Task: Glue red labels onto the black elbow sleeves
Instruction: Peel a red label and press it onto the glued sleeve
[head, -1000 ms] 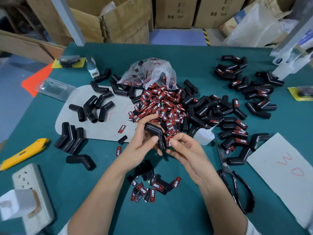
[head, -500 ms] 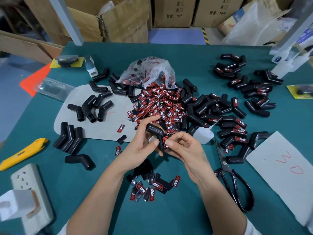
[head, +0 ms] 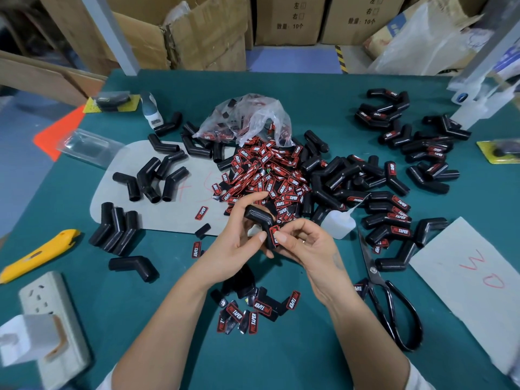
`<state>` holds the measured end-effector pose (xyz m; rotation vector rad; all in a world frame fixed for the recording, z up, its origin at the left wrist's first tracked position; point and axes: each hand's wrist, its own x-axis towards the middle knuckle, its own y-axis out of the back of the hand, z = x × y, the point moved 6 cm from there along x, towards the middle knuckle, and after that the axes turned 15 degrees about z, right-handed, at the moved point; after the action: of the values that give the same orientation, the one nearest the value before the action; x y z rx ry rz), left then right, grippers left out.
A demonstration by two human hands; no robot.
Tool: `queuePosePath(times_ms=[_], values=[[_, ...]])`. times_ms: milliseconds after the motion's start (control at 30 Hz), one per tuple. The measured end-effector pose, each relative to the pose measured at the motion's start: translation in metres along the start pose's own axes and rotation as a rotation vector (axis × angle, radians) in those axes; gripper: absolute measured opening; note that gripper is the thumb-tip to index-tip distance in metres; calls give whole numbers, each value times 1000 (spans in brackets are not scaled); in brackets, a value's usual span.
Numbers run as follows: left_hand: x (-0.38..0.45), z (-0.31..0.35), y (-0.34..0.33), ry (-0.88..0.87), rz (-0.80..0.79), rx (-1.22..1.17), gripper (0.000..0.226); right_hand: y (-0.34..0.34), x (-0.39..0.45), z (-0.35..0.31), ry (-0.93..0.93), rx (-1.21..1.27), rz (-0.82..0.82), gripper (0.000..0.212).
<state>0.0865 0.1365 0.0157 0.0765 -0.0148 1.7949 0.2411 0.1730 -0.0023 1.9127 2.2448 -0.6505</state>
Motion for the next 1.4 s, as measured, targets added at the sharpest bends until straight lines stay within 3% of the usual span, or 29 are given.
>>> queuePosePath(times_ms=[1100, 1400], values=[[0, 1, -2, 13, 17, 10, 65, 1, -2, -4, 28, 2, 0, 8], [-1, 3, -3, 11, 15, 6, 64, 0, -2, -2, 39, -19, 7, 19]])
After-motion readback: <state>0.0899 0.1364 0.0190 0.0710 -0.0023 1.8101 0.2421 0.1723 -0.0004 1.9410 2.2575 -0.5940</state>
